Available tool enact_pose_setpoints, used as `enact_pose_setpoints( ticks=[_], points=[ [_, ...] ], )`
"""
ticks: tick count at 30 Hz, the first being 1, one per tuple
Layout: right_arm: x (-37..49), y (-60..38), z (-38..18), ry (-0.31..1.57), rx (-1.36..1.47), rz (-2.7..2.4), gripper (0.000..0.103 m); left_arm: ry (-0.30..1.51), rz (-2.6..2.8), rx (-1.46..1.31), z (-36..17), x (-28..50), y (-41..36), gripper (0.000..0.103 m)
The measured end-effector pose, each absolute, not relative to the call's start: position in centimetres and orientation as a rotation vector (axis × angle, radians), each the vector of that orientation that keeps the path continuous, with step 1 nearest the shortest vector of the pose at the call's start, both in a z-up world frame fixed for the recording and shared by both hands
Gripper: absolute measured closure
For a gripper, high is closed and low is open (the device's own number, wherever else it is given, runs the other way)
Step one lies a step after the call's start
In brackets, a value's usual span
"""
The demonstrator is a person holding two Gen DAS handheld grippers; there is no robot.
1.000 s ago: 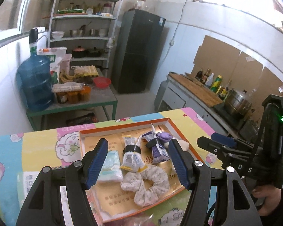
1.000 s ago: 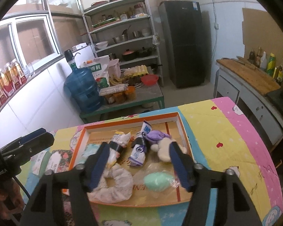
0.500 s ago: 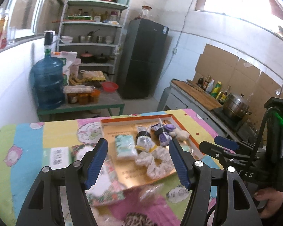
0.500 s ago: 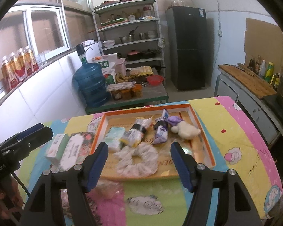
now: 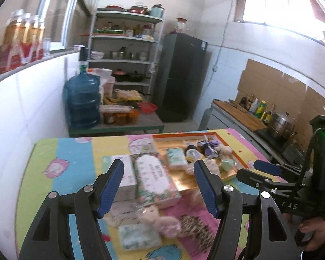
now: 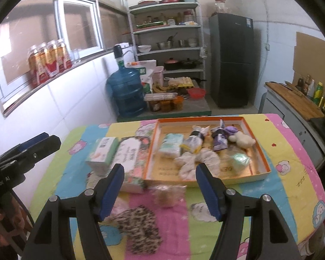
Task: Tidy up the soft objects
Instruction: 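Withdraw both tools from the box back toward the remaining items, then grasp the leopard-print scrunchie with the right tool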
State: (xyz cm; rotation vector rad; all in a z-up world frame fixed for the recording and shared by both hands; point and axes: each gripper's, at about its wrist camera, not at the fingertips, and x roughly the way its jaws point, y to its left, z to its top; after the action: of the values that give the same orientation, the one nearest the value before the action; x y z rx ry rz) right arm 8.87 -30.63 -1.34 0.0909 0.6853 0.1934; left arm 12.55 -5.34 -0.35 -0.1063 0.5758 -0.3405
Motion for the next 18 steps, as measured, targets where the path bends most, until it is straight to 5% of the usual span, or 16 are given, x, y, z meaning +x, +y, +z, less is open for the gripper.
enact_pose_setpoints(
  ticks=[18],
  points=[
    [4.6,-23.9,-0.9,0.694,0.024,0.266,0.035,0.563,-0.256,-0.135,-0.9,7.2,1.2,0.034]
  ],
)
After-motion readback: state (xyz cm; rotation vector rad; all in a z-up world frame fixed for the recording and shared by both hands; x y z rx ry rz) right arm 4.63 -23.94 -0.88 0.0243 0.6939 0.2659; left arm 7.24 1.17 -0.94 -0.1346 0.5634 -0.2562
